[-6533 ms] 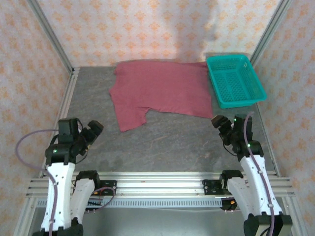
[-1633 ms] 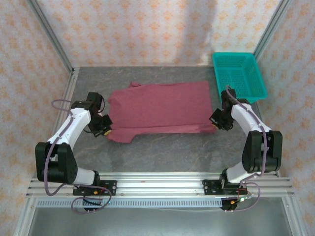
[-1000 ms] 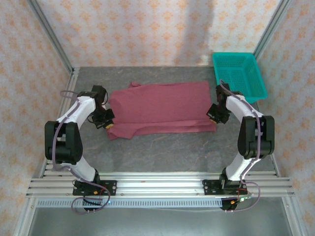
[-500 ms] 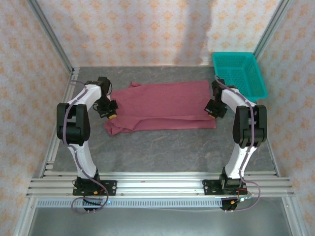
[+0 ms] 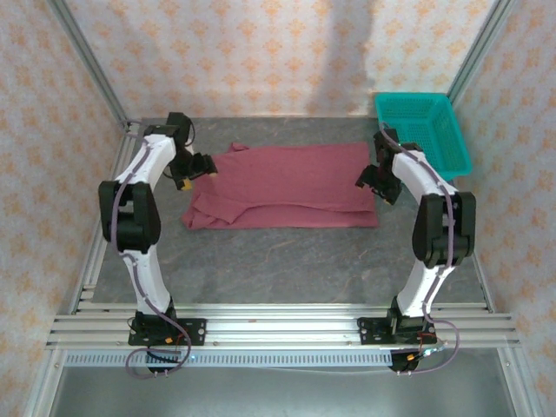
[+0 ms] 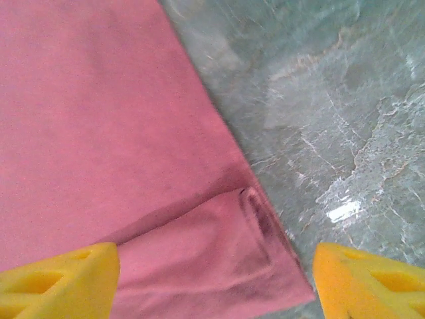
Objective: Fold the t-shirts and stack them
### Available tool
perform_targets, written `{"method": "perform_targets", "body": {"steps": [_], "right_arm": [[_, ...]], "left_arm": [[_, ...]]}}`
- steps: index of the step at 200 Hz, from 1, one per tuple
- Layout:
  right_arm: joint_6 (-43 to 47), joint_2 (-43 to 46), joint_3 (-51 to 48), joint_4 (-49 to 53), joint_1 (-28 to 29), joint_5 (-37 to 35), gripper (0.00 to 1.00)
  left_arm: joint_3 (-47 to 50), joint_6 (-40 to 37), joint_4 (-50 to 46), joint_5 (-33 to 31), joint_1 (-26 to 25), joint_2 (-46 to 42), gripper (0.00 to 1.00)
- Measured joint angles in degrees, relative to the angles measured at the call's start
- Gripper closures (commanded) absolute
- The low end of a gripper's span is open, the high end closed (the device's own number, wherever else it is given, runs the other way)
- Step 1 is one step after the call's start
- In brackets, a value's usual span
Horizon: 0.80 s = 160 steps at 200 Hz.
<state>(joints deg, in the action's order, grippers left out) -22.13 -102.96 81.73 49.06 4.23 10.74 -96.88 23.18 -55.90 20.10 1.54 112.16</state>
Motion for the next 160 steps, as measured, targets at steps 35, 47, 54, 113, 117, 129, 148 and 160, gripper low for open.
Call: {"method": "perform_targets", "body": {"steps": [35, 47, 54, 113, 117, 129, 148, 160], "right_arm": [[1.03, 13.22, -4.74, -3.26, 2.8, 5.27, 0.18], [1.31, 16.31, -7.54, -4.2, 4.28, 7.37, 0.17], [1.49, 17.29, -9.2, -4.63, 5.11, 8.41, 0.17], [1.6, 17.94, -19.34, -7.85, 8.85, 14.75, 0.15], [1.6, 17.94, -19.47, -8.2, 8.9, 14.95, 0.15], [1.6, 17.97, -19.69, -8.83, 9.03, 15.47, 0.15], [1.6, 18.36, -20.13, -9.68, 9.03, 16.06, 0.15], [1.57, 18.91, -20.46, -9.75, 9.01, 16.31, 0.15]], "left_arm": [[10.69, 2.49, 1.29, -0.66, 1.22, -15.1, 0.24], [15.45, 3.32, 1.92, -0.42, 1.57, -17.31, 0.3], [18.32, 3.96, 2.71, 0.13, 1.77, -17.57, 0.3], [28.22, 10.62, 11.3, 3.69, 3.39, -10.97, 0.42], [28.22, 10.91, 11.87, 3.69, 3.37, -10.84, 0.43], [28.2, 11.74, 13.29, 3.56, 3.37, -10.45, 0.43], [28.17, 12.98, 15.13, 3.48, 3.39, -9.51, 0.47], [28.06, 13.4, 15.96, 3.45, 3.39, -8.66, 0.49]]}}
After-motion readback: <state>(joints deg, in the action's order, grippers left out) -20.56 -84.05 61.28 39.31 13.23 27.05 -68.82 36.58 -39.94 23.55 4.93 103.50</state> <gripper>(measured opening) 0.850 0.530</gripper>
